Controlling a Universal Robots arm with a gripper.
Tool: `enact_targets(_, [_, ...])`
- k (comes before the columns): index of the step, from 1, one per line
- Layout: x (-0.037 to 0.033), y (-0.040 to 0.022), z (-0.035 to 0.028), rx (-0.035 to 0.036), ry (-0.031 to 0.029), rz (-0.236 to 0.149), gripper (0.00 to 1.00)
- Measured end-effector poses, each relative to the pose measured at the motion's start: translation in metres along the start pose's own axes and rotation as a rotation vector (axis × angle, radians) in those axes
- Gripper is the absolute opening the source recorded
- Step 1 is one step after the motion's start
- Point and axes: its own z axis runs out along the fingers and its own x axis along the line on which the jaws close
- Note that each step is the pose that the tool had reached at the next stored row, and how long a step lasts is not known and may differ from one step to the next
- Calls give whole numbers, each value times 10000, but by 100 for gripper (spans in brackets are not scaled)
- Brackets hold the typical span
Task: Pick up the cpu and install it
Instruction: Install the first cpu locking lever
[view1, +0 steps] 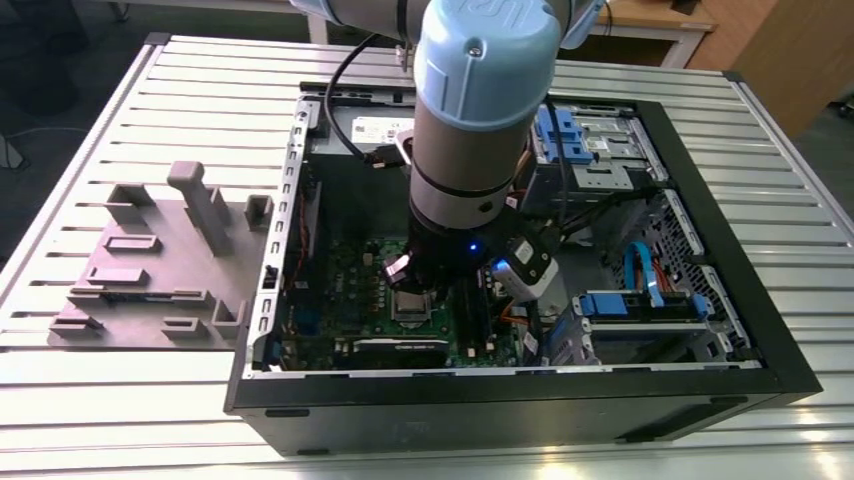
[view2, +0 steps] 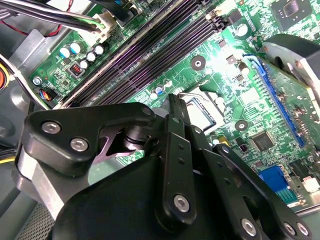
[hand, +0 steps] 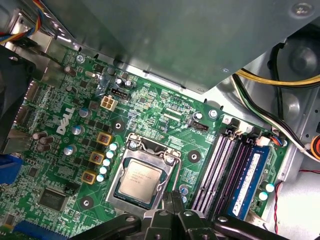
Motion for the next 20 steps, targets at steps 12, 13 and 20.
enact_targets(12, [0,0,-2,-1,2,-29,10])
enact_targets(13, [0,0,-2,-3,7,-118,10])
enact_targets(20, [1,1,0,-19,23,-504,10])
